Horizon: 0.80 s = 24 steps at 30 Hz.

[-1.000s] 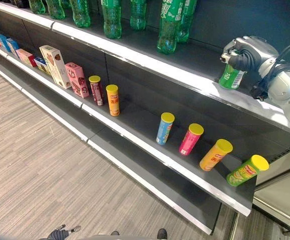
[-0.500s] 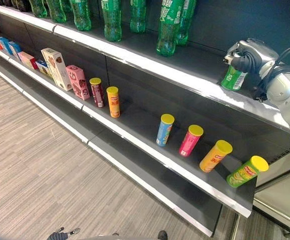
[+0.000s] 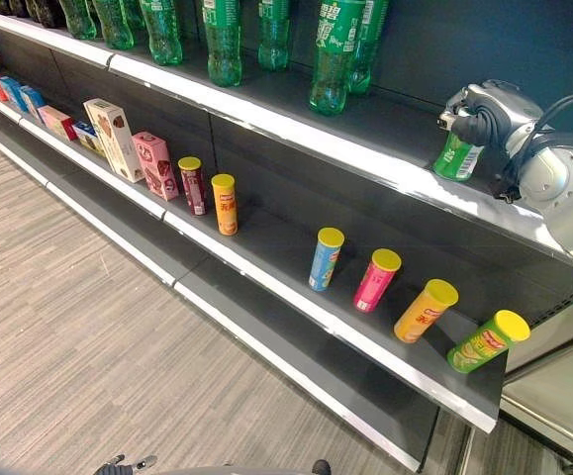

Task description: Put the goods on the table back onto the shelves and tidy them up.

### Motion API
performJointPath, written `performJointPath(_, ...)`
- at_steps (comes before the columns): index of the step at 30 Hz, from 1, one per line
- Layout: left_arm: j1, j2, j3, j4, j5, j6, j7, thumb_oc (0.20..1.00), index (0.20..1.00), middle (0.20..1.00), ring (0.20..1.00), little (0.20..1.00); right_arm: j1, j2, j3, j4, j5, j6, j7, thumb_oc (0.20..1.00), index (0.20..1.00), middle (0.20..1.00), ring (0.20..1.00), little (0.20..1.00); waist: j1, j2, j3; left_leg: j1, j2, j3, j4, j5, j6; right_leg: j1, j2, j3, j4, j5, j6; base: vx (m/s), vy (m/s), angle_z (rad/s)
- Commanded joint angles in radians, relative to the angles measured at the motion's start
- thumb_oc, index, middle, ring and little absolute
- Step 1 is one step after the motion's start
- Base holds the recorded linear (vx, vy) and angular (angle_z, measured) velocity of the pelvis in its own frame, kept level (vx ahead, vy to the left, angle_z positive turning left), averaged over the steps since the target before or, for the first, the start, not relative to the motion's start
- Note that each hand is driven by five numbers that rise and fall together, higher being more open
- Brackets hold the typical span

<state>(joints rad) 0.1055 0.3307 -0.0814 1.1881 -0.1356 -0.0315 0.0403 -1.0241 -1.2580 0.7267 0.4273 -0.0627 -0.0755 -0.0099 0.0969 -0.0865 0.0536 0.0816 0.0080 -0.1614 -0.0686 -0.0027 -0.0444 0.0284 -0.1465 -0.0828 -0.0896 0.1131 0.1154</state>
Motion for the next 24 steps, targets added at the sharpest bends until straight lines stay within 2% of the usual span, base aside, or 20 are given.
performJointPath(1,-0.058,0.023,-0.07,0.055,0.023,-0.012,0.021,1.0,1.0,1.0,1.0,1.0,-0.145,-0.013,0.072,0.05,-0.017,0.0,-0.023,0.2,0.2,0.2,0.2,0.2,0.02,0.0,-0.004,-0.036,0.043,0.098,-0.019,-0.039,-0.068,0.046,-0.015,-0.034,0.002,-0.1,0.039,0.0,0.0,0.0)
performJointPath(15,-0.06,0.023,-0.068,0.067,0.033,-0.008,0.02,1.0,1.0,1.0,1.0,1.0,-0.114,-0.011,0.046,0.026,0.01,-0.005,-0.016,0.2,0.2,0.2,0.2,0.2,0.015,-0.005,-0.005,-0.025,0.044,0.11,-0.019,-0.045,-0.068,0.052,-0.017,-0.031,0.002,-0.101,0.04,0.0,0.0,0.0)
performJointPath(16,-0.06,0.024,-0.068,0.067,0.033,-0.008,0.02,1.0,1.0,1.0,1.0,1.0,-0.113,-0.011,0.046,0.025,0.01,-0.005,-0.016,0.341,0.341,0.341,0.341,0.341,0.016,-0.005,-0.004,-0.025,0.044,0.11,-0.019,-0.045,-0.068,0.052,-0.017,-0.031,0.002,-0.101,0.04,0.0,0.0,0.0)
performJointPath(17,-0.058,0.022,-0.067,0.07,0.034,-0.006,0.02,1.0,1.0,1.0,1.0,1.0,-0.107,-0.011,0.034,0.017,0.018,-0.005,-0.021,1.0,1.0,1.0,1.0,1.0,0.015,-0.004,-0.005,-0.024,0.045,0.11,-0.019,-0.045,-0.067,0.053,-0.018,-0.031,0.002,-0.1,0.04,0.0,0.0,0.0)
performJointPath(24,-0.057,0.019,-0.065,0.072,0.037,-0.003,0.021,1.0,1.0,1.0,1.0,1.0,-0.087,-0.01,0.002,0.005,0.023,-0.004,-0.031,1.0,1.0,1.0,1.0,1.0,0.014,-0.004,-0.006,-0.021,0.045,0.114,-0.019,-0.047,-0.065,0.054,-0.019,-0.03,0.002,-0.099,0.04,0.0,0.0,0.0)
